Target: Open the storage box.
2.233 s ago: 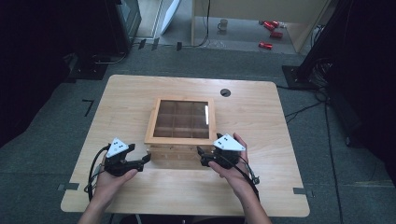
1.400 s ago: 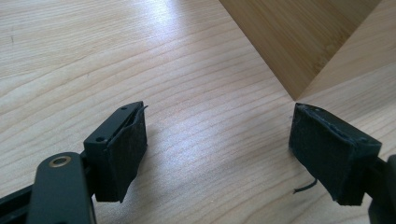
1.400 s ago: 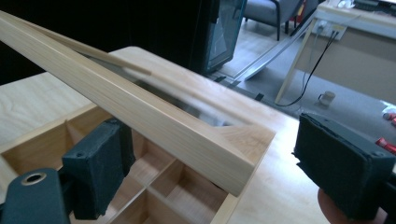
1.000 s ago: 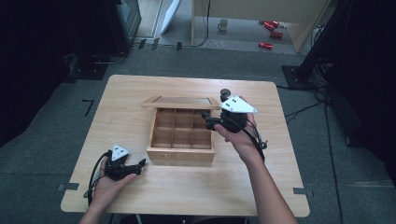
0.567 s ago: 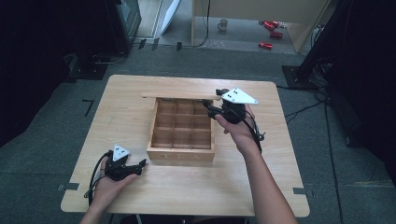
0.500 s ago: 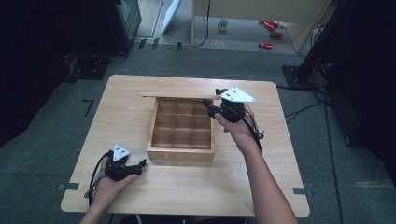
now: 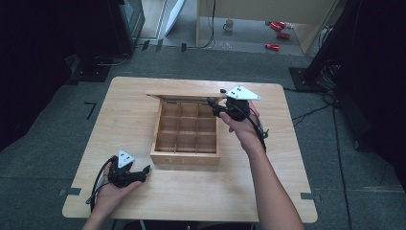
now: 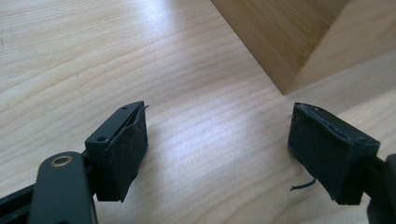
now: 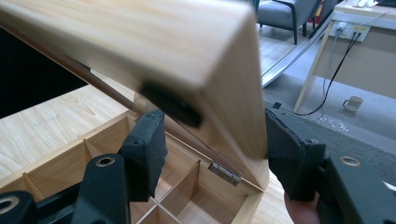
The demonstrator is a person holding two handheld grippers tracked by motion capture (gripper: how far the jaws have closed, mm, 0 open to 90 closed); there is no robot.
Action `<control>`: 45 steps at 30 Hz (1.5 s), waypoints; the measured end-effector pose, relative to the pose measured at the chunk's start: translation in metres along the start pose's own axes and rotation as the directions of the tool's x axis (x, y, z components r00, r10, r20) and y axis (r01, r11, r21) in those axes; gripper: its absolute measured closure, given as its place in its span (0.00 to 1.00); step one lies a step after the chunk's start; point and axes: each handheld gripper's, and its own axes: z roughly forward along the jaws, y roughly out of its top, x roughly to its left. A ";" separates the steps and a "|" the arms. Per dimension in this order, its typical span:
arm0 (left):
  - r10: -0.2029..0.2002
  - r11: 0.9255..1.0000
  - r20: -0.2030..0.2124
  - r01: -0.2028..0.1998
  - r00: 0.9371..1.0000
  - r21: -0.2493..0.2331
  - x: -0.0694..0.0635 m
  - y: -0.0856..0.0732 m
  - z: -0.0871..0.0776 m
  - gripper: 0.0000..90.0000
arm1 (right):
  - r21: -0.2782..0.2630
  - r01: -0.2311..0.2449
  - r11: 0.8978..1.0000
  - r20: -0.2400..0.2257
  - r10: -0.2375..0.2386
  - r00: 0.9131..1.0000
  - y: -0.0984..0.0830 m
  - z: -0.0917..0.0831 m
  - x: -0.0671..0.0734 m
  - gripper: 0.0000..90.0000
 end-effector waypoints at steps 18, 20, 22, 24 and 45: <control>-0.035 0.999 0.022 0.035 0.999 -0.012 0.007 -0.010 -0.011 0.23 | -0.018 -0.078 0.997 -0.041 0.077 0.996 -0.004 0.031 -0.028 0.48; -0.035 0.999 0.021 0.035 0.999 -0.012 0.007 -0.010 -0.011 0.23 | -0.016 -0.084 0.996 -0.044 0.083 0.996 -0.006 0.033 -0.029 0.48; -0.033 0.999 0.020 0.033 0.999 -0.011 0.007 -0.010 -0.011 0.23 | -0.010 -0.100 0.995 -0.051 0.099 0.994 -0.009 0.039 -0.033 0.48; -0.033 0.999 0.019 0.033 0.999 -0.011 0.007 -0.010 -0.011 0.23 | -0.003 -0.113 0.994 -0.050 0.113 0.992 -0.013 0.046 -0.036 0.48; -0.040 0.999 0.029 0.040 0.999 -0.016 0.008 -0.009 -0.010 0.23 | -0.070 -0.239 0.968 0.011 0.240 0.971 -0.022 0.079 -0.058 0.63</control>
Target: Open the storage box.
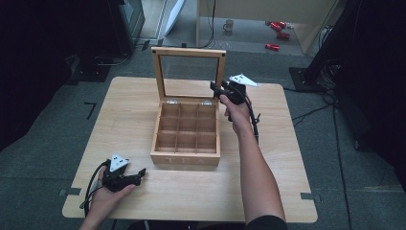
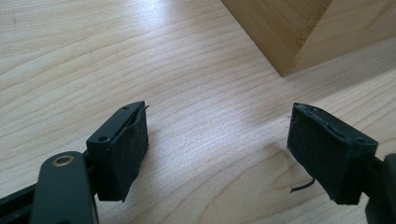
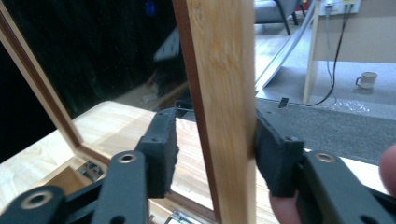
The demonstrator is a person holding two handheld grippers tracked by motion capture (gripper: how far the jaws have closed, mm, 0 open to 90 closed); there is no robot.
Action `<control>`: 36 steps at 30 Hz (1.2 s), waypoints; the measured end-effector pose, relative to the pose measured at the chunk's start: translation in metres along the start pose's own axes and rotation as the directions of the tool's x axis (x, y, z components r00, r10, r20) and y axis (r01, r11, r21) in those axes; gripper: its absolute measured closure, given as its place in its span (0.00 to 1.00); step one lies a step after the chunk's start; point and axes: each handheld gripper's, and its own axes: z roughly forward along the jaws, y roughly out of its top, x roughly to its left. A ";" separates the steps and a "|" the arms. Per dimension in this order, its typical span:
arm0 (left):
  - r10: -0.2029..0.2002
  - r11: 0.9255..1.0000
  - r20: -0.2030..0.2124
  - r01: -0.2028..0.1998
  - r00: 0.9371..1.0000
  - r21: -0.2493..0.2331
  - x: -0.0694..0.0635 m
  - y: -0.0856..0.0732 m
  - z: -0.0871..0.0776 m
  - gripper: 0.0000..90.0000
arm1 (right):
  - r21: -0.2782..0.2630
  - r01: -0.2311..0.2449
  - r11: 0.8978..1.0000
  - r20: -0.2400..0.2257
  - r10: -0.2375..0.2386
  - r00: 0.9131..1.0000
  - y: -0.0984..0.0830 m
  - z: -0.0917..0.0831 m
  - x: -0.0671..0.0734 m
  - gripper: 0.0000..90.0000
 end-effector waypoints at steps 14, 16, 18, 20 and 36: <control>0.009 1.000 0.003 -0.009 1.000 0.000 -0.001 0.000 0.001 0.23 | 0.002 -0.043 0.999 0.123 0.043 0.991 0.001 0.017 -0.005 0.74; 0.010 1.000 0.002 -0.010 1.000 0.001 -0.001 0.000 0.001 0.23 | 0.006 -0.041 0.999 0.124 0.040 0.992 0.002 0.017 -0.005 0.74; 0.009 1.000 0.004 -0.009 1.000 0.000 -0.001 0.000 0.001 0.23 | 0.009 -0.037 0.999 0.123 0.035 0.992 0.002 0.016 -0.005 0.74; 0.007 1.000 0.005 -0.007 1.000 0.000 -0.001 0.000 0.000 0.23 | 0.012 -0.036 0.999 0.122 0.034 0.992 0.003 0.016 -0.005 0.74; 0.018 1.000 -0.001 -0.018 1.000 0.007 -0.002 0.000 0.000 0.23 | 0.069 0.053 0.996 0.099 -0.060 0.993 0.010 -0.040 0.016 0.21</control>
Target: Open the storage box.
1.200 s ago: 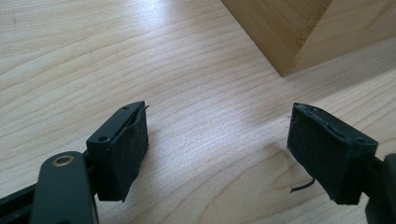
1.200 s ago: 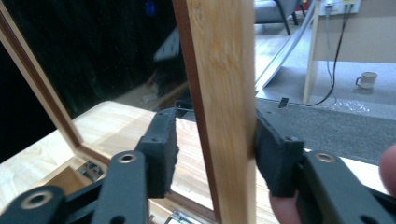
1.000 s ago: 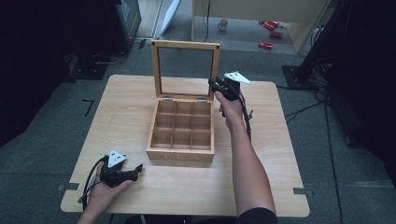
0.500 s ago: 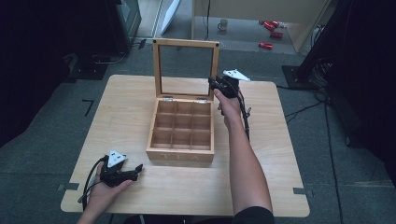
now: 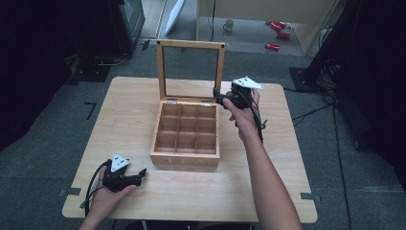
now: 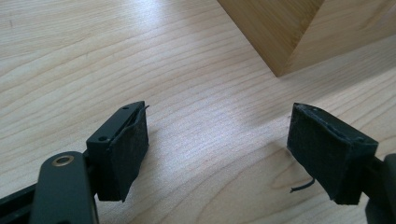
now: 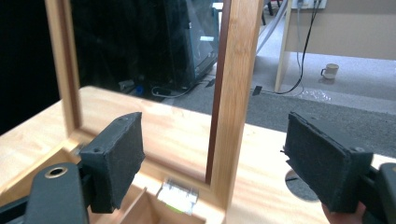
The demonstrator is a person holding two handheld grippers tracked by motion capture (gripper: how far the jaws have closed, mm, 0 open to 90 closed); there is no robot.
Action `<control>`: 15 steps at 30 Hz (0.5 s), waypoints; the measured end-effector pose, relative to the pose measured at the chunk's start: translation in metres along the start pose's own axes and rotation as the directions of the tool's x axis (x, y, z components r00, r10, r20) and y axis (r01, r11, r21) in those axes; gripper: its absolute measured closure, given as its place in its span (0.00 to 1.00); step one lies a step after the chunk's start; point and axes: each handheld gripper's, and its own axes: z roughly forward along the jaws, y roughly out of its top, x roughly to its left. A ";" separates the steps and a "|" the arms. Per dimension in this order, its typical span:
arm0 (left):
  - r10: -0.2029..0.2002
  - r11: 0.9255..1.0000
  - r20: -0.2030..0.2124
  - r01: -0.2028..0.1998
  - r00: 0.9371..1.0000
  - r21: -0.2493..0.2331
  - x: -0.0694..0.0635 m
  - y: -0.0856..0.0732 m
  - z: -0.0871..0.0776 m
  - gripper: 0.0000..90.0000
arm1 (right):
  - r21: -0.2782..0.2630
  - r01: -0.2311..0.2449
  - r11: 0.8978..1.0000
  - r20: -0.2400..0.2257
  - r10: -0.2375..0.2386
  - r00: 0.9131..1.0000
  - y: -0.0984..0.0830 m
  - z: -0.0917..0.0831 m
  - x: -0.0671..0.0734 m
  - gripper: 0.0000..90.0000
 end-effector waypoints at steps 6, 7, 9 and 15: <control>0.008 1.000 -0.010 -0.008 1.000 0.001 -0.001 0.000 0.001 0.23 | 0.016 0.013 1.000 -0.001 -0.013 1.000 -0.011 -0.036 -0.001 0.19; 0.012 1.000 -0.012 -0.012 1.000 0.003 -0.002 0.000 0.001 0.23 | 0.020 0.016 1.000 0.001 -0.016 1.000 -0.015 -0.045 -0.003 0.19; 0.014 1.000 -0.017 -0.014 1.000 0.003 -0.003 0.000 0.001 0.23 | 0.029 0.017 0.999 0.001 -0.017 1.000 -0.021 -0.055 -0.005 0.18; 0.024 1.000 -0.026 -0.023 0.999 0.007 -0.004 0.000 0.001 0.23 | 0.043 0.022 0.999 0.022 -0.023 1.000 -0.039 -0.088 -0.014 0.18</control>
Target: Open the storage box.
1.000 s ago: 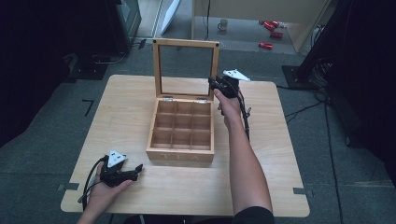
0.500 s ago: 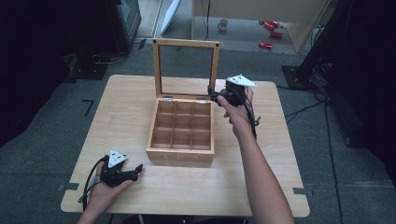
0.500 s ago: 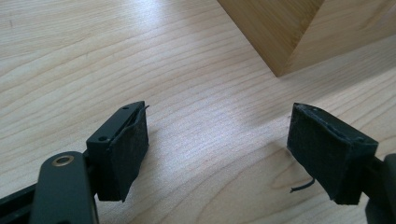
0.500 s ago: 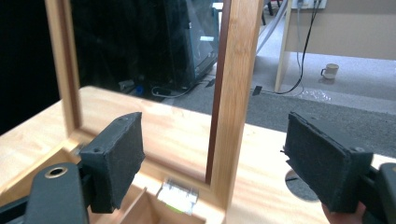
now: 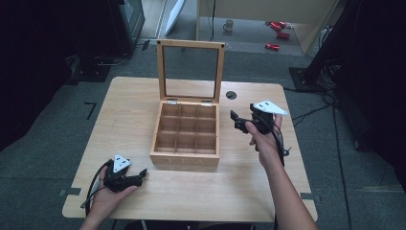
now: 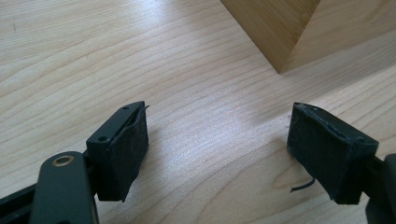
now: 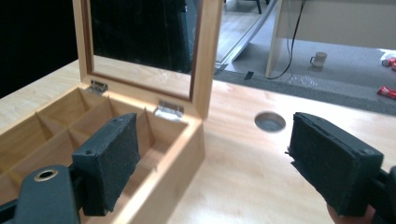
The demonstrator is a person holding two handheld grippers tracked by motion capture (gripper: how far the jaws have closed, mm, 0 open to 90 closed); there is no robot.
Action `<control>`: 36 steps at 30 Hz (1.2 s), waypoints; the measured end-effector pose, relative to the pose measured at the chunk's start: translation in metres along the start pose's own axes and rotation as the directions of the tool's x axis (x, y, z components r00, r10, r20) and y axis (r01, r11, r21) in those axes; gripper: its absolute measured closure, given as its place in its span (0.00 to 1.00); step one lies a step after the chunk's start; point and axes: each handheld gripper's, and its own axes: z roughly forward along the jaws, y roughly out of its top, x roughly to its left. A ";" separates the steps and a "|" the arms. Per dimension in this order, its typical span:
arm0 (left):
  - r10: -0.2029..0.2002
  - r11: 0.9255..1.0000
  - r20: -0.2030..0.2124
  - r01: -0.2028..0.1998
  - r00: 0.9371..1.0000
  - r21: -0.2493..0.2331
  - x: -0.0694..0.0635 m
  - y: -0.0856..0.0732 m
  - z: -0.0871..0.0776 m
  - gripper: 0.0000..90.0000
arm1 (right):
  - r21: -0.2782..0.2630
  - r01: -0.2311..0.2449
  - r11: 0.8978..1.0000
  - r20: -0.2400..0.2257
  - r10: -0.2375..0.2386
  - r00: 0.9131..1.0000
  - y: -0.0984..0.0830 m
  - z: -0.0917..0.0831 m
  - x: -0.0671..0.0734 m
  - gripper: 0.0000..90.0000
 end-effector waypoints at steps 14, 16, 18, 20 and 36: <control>0.007 1.000 0.002 -0.007 1.000 0.003 0.000 0.000 0.000 0.22 | 0.061 -0.016 0.998 0.056 0.012 0.998 -0.066 -0.056 -0.020 0.18; 0.007 1.000 0.002 -0.007 1.000 0.004 0.000 0.000 0.000 0.22 | 0.073 -0.024 0.997 0.068 0.019 0.997 -0.077 -0.063 -0.024 0.18; 0.008 1.000 0.001 -0.008 1.000 0.004 0.000 0.000 0.000 0.22 | 0.083 -0.043 0.996 0.083 0.036 0.996 -0.088 -0.072 -0.030 0.18; 0.007 1.000 0.002 -0.007 1.000 0.004 0.000 0.000 0.000 0.22 | 0.092 -0.062 0.994 0.098 0.053 0.994 -0.097 -0.079 -0.035 0.18; 0.007 1.000 0.001 -0.007 1.000 0.005 0.000 0.000 0.000 0.22 | 0.198 -0.143 0.970 0.212 0.100 0.972 -0.167 -0.128 -0.068 0.18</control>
